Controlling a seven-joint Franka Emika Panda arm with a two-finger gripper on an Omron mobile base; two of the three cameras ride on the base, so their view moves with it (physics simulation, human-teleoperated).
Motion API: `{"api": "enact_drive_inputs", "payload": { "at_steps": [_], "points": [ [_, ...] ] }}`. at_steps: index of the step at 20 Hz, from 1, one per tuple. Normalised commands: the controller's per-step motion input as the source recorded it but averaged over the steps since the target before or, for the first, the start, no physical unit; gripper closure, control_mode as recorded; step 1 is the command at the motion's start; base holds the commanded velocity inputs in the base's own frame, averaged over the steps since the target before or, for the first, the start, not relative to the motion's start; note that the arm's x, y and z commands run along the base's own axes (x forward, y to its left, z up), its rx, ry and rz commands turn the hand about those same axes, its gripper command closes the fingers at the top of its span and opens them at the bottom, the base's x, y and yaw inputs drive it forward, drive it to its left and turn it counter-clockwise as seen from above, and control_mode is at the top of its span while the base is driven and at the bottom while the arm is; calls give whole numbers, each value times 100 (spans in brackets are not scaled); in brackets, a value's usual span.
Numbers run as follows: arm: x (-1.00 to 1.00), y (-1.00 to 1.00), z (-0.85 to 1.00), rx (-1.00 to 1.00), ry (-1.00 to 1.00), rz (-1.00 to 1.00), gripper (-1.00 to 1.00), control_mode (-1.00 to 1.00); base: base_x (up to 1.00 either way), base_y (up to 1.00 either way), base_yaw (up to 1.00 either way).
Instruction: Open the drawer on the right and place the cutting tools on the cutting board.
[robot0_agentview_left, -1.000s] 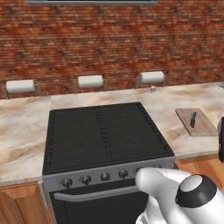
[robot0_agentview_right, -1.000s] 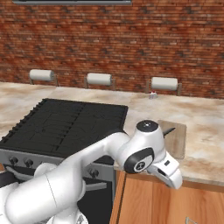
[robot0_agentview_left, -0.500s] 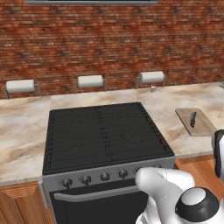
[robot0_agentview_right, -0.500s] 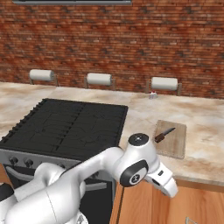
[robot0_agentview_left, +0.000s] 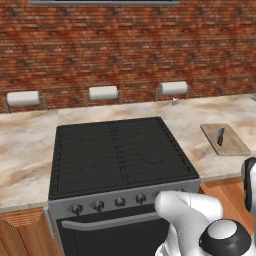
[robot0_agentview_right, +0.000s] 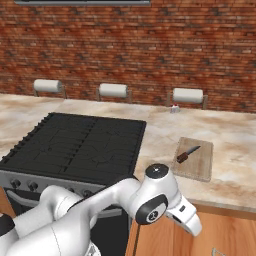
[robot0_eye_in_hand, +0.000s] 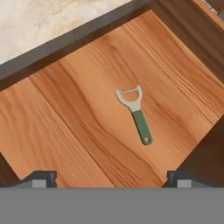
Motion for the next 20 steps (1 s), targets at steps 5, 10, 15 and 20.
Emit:
{"api": "enact_drive_inputs", "payload": {
  "at_steps": [5,10,15,20],
  "points": [
    [-4,-7,-32,0,1,0,-100,-100,0,0,0],
    [-2,-22,-30,0,1,0,-100,-100,0,0,0],
    [-10,-32,-22,0,0,0,-100,-100,0,0,0],
    [-3,-21,-26,0,2,0,-100,-100,0,0,0]
  ]
}}
